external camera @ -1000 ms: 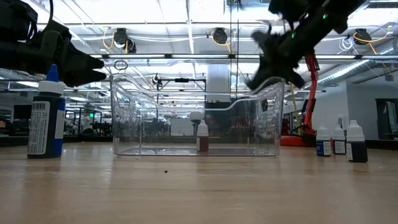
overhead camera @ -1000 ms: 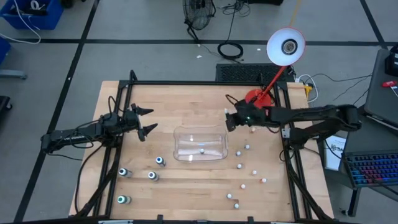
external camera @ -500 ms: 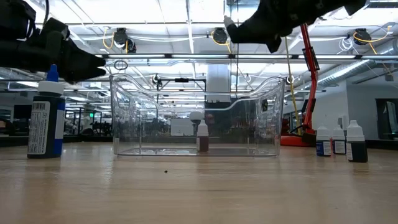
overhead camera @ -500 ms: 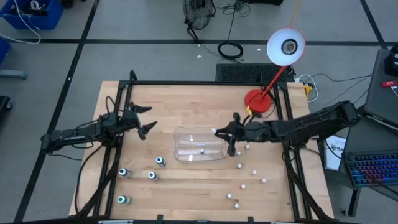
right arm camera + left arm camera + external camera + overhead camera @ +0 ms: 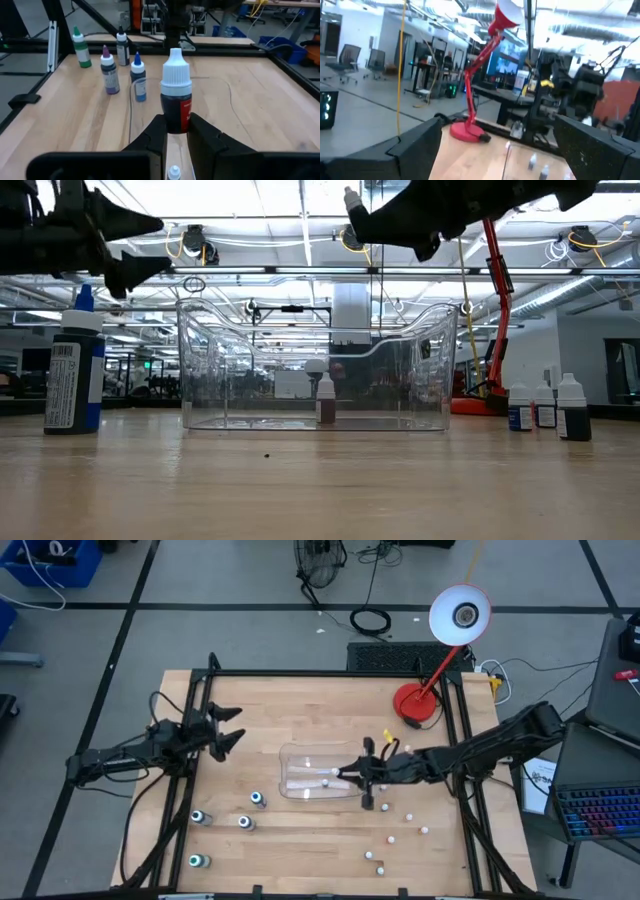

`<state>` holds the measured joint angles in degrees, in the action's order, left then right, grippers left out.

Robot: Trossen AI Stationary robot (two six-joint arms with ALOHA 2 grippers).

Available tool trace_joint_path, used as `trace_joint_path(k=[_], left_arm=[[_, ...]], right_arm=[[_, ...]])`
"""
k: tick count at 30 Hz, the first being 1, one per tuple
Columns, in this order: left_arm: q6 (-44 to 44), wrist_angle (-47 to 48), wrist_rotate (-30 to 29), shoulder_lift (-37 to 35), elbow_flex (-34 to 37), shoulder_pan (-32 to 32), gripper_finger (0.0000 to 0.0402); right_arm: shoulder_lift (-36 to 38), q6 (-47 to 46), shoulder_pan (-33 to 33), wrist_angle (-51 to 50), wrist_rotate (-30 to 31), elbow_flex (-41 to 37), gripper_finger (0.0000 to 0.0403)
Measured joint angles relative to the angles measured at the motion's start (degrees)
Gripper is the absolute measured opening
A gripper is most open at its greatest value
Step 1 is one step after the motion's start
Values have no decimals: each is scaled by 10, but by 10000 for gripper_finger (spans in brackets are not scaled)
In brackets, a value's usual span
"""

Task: Pick & Place food coloring
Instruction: Put the small red food coloring bottle into the transparent bin

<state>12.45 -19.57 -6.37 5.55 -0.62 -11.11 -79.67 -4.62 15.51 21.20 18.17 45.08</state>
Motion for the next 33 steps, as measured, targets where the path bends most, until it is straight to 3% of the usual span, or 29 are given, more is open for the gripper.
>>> trace_joint_path(k=[6,12,16,20,27,33], left_arm=[[74,29,54,10,0,0,379],[114,74,51,56,0,0,379],[136,-3,69,129,0,7,379],[104,-89,77,224,-11,39,379],[73,-93,56,416,-139,110,379],[-86,-71,73,619,-323,185,379]], right_arm=[[-2,-2,0,3,0,0,45],[-2,-6,0,9,0,0,45],[-2,-7,0,9,16,0,45],[-2,-10,0,8,17,0,45],[-2,-16,0,8,16,0,45],[-1,-8,0,0,15,0,45]])
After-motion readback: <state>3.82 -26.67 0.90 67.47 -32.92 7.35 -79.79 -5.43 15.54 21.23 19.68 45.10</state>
